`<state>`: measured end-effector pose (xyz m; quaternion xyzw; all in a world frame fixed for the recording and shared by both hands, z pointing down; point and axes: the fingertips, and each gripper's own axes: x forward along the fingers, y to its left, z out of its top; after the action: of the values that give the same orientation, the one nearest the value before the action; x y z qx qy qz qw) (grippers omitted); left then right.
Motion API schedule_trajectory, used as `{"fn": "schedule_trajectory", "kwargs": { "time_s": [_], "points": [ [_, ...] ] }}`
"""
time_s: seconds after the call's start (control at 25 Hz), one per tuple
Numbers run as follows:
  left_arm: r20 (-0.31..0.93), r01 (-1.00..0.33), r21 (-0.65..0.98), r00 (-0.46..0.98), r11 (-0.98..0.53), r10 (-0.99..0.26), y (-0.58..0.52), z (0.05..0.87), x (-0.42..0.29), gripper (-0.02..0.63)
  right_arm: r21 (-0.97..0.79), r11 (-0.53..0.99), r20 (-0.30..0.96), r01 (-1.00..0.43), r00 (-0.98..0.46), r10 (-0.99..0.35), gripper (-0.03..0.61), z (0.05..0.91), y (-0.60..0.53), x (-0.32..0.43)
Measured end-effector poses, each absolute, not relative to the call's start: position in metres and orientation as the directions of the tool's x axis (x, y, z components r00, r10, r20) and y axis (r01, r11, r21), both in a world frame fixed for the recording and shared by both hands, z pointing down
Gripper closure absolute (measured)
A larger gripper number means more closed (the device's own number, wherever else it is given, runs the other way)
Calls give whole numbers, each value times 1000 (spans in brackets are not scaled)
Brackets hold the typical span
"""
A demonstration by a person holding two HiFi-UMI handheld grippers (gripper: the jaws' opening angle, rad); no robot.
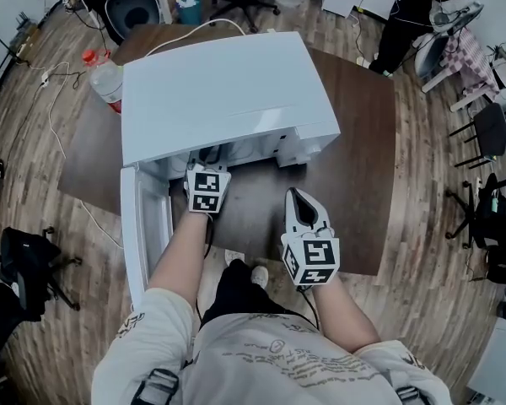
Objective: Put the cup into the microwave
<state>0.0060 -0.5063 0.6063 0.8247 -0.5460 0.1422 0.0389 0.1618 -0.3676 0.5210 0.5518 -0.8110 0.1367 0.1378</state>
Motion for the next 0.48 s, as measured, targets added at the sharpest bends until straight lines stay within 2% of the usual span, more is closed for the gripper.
{"fn": "schedule_trajectory", "kwargs": {
  "time_s": [0.48],
  "points": [
    [279,-952,-110,248,-287,-928,-480,620,-4,569,-70,360,392,-930,-357,-848,566,529,-357,168]
  ]
}}
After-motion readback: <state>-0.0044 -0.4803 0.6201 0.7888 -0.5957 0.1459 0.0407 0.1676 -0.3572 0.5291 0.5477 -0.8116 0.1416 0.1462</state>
